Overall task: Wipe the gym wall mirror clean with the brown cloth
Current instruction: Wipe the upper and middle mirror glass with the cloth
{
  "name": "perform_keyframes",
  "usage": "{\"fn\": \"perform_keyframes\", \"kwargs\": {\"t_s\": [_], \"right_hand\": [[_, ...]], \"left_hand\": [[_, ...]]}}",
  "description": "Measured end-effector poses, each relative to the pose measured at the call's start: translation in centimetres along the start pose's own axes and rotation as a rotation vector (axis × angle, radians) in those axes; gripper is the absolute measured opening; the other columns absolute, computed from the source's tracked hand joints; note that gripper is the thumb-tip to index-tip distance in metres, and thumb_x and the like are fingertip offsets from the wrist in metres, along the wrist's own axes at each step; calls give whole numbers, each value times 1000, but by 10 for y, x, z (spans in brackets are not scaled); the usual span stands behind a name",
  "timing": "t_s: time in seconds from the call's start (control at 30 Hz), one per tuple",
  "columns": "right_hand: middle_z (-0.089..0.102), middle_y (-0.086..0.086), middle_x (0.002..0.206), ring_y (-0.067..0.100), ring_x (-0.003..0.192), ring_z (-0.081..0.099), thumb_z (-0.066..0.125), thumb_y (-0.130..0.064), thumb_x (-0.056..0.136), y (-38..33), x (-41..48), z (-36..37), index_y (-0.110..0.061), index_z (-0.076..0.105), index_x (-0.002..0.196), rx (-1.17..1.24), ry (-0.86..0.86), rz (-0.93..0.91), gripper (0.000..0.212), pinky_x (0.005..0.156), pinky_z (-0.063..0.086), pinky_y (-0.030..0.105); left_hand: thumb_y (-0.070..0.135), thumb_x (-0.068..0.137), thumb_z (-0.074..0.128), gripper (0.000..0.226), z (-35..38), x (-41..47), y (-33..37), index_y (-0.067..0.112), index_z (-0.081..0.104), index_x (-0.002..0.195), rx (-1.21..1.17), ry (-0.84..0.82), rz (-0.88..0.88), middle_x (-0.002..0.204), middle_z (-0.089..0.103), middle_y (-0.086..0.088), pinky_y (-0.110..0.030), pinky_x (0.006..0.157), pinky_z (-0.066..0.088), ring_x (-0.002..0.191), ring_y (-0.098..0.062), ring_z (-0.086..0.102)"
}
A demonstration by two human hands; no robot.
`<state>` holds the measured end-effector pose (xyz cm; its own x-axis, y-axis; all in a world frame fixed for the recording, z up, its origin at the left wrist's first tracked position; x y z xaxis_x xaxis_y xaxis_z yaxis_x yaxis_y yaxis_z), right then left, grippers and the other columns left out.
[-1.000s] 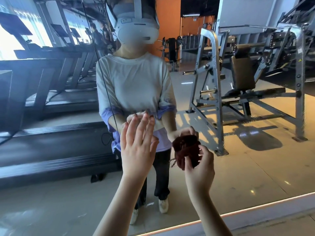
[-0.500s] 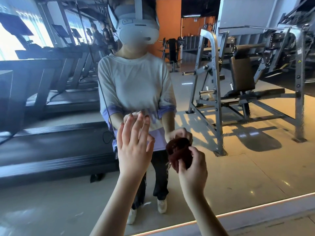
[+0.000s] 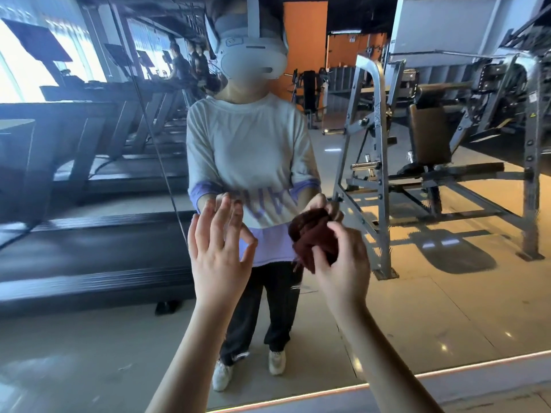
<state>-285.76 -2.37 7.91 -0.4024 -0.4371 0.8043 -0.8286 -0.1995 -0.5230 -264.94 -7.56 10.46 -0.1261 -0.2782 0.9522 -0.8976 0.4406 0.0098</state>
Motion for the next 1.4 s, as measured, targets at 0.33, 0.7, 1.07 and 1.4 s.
{"fn": "perform_keyframes", "kwargs": {"t_s": [0.33,0.7,1.07,1.4], "right_hand": [[66,14,107,33,95,64,73,-9,77,-10,43,-23,-5,64,117,39,62,-44,41,73,54,37],[64,14,110,28,101,59,66,-11,81,-41,81,-36,-8,68,122,-23,213,-188,41,80,46,25],[66,11,110,29,98,59,65,-14,85,-60,103,-44,-10,67,125,-82,284,-277,40,79,47,30],[63,12,113,28,102,55,68,-11,83,-34,86,-41,-10,65,127,-57,222,-238,43,82,48,37]], "left_hand": [[17,83,69,59,-14,16,18,8,50,138,-107,2,-55,141,49,-11,-52,109,37,133,-33,42],[22,93,62,52,8,36,40,11,50,142,-86,51,94,147,50,-10,-53,113,33,140,-32,37],[18,89,69,57,11,36,41,7,53,142,-77,58,110,148,47,-12,-52,118,27,140,-35,36],[18,89,69,51,6,38,52,4,58,137,-24,84,9,145,52,-16,-55,113,36,139,-37,40]]}}
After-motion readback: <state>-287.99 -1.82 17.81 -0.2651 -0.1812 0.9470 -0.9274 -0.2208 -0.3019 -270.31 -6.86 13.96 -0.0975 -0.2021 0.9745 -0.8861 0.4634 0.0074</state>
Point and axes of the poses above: each hand's wrist, its own x-axis towards the middle knuckle, its own z-axis out of the palm, y = z × x, the point moved 8 cm from there along x, towards the middle knuckle
